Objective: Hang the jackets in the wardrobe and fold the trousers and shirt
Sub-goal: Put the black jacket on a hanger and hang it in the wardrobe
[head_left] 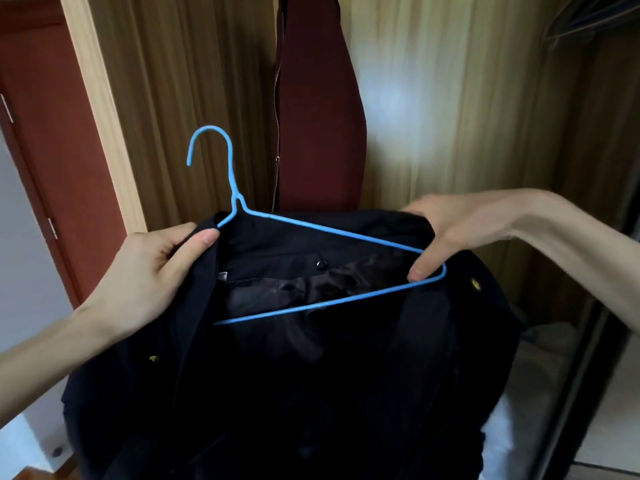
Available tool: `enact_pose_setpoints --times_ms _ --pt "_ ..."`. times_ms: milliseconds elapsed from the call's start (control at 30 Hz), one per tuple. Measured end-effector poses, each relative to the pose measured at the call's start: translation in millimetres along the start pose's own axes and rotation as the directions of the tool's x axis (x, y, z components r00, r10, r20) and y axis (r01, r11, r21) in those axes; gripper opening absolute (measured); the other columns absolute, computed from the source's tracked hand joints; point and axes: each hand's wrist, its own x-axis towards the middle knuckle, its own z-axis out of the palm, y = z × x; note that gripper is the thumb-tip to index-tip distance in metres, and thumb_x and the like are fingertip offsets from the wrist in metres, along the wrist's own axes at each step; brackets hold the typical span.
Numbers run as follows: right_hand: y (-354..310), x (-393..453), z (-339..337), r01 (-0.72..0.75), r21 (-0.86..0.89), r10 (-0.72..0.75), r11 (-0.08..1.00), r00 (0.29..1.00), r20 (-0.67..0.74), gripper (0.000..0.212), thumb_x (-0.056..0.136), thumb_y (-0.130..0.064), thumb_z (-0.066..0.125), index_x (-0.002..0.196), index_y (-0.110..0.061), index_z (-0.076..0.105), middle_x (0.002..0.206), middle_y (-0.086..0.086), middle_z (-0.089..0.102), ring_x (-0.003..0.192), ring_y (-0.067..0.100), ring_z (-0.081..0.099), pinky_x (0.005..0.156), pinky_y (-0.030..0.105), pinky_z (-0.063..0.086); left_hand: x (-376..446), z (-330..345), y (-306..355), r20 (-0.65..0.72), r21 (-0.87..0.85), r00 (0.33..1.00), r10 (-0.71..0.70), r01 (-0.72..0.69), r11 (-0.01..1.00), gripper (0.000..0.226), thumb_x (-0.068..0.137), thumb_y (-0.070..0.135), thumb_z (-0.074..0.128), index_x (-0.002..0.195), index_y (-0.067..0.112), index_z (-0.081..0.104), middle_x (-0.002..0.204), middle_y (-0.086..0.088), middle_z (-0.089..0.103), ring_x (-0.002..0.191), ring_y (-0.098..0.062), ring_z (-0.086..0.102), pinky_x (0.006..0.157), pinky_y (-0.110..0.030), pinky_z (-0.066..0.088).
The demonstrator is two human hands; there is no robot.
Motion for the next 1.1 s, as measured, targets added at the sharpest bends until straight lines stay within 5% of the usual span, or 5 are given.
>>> enact_pose_setpoints --times_ms 233,400,733,967,1100 --pt "33 -8 20 -0.140 0.380 0.116 0.914 0.990 0.085 0.029 0.083 -0.045 0.085 0.106 -0.028 0.080 0.115 0.011 0.078 0.102 0.028 0.077 0.074 0.031 0.063 5 0 -5 0.002 0.010 0.999 0.035 -0.035 0.999 0.060 0.104 0.065 0.044 0.078 0.011 0.048 0.060 0.015 0.041 0.058 0.003 0.034 0.051 -0.017 0.034" --pt "37 5 42 0.161 0.657 0.025 0.736 0.964 -0.264 0.044 0.080 -0.052 0.084 0.115 -0.025 0.080 0.120 0.009 0.077 0.107 0.024 0.076 0.083 0.030 0.061 4 -2 3 0.060 -0.042 0.998 -0.007 0.009 0.999 0.057 0.102 0.069 0.037 0.076 0.021 0.052 0.062 0.019 0.046 0.058 0.005 0.040 0.052 -0.015 0.035" --pt "-1 37 48 0.385 0.352 0.004 0.853 0.670 -0.742 0.012 0.086 -0.009 0.082 0.095 -0.015 0.078 0.086 -0.003 0.078 0.079 0.009 0.071 0.080 0.029 0.059 4 14 39 0.159 -0.208 0.973 -0.170 0.201 0.957 0.080 0.089 0.083 0.044 0.056 0.013 0.061 0.051 0.011 0.059 0.046 0.000 0.049 0.042 -0.014 0.035" --pt "3 3 15 -0.006 -0.151 -0.073 0.989 0.854 -0.514 0.044 0.077 -0.062 0.084 0.094 -0.023 0.074 0.085 -0.002 0.077 0.077 0.012 0.073 0.068 0.035 0.055 2 14 2 0.054 0.309 0.998 0.017 -0.033 0.950 0.082 0.096 0.078 0.034 0.048 0.013 0.041 0.039 0.003 0.042 0.042 -0.020 0.051 0.047 -0.032 0.037" --pt "3 0 15 -0.077 -0.263 -0.023 0.962 0.933 -0.358 0.039 0.078 -0.037 0.091 0.108 -0.024 0.072 0.097 -0.006 0.078 0.090 0.014 0.074 0.073 0.032 0.058 11 18 -3 -0.005 0.645 0.983 0.184 -0.138 0.751 0.069 0.098 0.065 0.032 0.056 0.016 0.056 0.042 -0.010 0.046 0.045 -0.043 0.059 0.045 -0.029 0.031"
